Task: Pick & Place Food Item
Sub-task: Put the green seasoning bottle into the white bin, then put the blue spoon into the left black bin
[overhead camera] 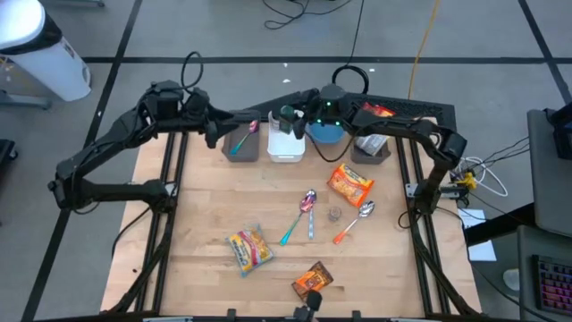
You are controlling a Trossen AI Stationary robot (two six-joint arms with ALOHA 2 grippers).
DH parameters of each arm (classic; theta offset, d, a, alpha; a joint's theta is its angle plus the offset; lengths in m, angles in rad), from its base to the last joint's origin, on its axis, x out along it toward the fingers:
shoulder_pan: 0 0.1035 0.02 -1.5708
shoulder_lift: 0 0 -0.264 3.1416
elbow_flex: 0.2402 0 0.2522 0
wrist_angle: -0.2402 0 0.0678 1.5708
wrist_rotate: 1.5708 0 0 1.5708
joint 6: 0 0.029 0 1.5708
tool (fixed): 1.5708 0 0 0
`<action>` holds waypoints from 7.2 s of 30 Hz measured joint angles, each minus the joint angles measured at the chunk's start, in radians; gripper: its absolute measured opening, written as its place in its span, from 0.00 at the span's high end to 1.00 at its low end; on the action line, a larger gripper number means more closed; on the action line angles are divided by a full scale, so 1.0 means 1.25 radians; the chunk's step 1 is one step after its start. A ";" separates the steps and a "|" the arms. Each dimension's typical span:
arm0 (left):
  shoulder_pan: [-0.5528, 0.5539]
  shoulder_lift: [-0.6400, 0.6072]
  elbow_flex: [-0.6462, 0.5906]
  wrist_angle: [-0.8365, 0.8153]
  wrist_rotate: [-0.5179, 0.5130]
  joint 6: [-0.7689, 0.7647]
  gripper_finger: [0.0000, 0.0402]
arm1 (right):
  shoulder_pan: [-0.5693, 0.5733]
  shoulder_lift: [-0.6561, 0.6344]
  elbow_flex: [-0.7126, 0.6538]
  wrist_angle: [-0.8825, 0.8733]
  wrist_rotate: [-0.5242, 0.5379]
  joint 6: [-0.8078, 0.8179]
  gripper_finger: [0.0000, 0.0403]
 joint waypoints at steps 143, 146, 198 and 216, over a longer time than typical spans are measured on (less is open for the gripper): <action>-0.148 0.005 -0.001 0.001 -0.196 -0.108 0.36 | 0.026 0.195 0.000 0.192 0.106 -0.079 0.37; -0.148 0.005 -0.001 0.001 -0.196 -0.104 0.36 | 0.024 0.166 -0.002 0.186 0.107 -0.083 0.39; -0.442 0.386 -0.001 0.119 0.164 -0.097 0.36 | 0.482 -0.371 -0.049 -0.372 0.416 0.178 0.47; -0.386 0.600 0.000 0.407 0.182 -0.394 0.36 | 0.683 -0.906 -0.653 -0.113 0.461 0.369 0.47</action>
